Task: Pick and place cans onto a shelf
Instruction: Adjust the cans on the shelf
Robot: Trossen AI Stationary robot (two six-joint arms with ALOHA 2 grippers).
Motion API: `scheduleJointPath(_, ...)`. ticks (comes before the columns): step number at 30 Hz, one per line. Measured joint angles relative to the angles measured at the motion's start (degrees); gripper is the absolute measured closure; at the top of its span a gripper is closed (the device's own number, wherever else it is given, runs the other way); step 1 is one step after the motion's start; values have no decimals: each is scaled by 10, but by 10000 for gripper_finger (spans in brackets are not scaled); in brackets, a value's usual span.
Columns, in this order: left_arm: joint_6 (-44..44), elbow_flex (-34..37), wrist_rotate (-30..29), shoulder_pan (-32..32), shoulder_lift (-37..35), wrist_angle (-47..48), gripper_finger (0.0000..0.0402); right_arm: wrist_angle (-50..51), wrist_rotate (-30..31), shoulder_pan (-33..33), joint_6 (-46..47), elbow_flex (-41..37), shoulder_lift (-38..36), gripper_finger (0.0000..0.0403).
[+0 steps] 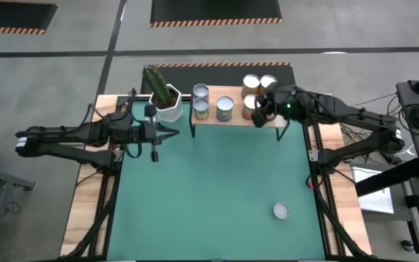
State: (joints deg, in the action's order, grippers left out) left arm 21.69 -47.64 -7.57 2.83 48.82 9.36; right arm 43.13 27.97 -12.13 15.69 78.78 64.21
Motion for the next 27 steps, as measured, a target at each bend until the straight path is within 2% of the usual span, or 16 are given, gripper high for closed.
scheduleJointPath(9,14,9,-9,0,-55,24,402,5,-59,-68,-20,92,83,390)
scheduleJointPath(19,14,16,-9,0,-72,26,402,83,-119,-165,-33,179,198,390)
scheduleJointPath(27,16,16,-9,0,-72,37,402,133,-114,-203,-38,234,255,390)
